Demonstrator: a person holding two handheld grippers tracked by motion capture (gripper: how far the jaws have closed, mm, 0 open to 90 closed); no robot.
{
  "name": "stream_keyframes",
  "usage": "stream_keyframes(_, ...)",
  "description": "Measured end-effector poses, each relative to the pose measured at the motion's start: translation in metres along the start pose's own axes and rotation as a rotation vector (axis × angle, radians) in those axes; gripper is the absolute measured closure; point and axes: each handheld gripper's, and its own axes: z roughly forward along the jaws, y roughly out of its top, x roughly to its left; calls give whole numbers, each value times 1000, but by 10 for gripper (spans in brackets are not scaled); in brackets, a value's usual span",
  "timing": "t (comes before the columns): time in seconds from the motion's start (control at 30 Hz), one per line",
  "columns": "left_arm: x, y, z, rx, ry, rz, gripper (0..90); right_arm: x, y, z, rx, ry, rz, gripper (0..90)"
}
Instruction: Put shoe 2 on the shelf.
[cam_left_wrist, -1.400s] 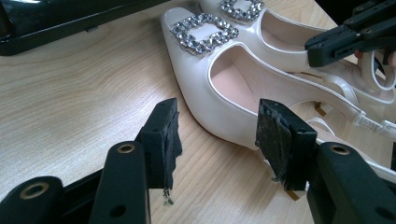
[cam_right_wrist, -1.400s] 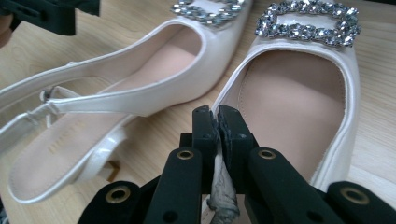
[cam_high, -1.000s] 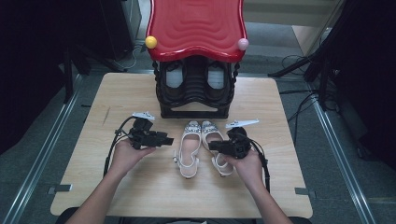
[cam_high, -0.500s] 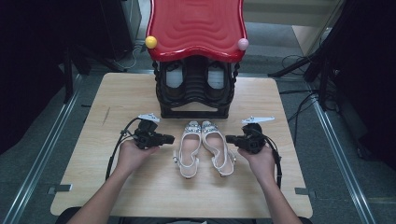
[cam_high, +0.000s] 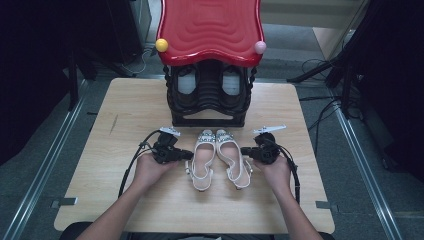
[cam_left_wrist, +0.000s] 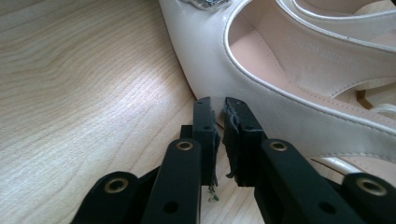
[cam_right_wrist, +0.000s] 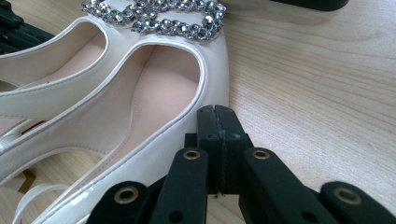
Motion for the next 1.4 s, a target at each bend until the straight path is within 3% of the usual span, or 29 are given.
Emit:
stream_keyframes(0.23,-2,-2,1,-5,-10,-18,857,0,0,0,-1,5,7,900)
stream_keyframes(0.63,-7,-5,5,-7,-64,-46,869,1,-1,2,0,15,13,900)
stream_keyframes(0.87,-12,-6,7,9,-76,-32,872,0,-1,3,2,21,24,900)
stream_keyframes(1.13,-16,-7,9,8,-98,-70,897,0,0,3,-3,12,20,900)
stream_keyframes(1.2,-18,-8,10,18,-111,-73,899,0,1,3,3,6,19,900)
stream_keyframes(1.33,-28,-8,11,-16,-189,-62,900,-2,3,3,2,-5,18,900)
stream_keyframes(1.4,-29,-6,10,-15,-186,-40,888,-2,3,3,2,-3,20,900)
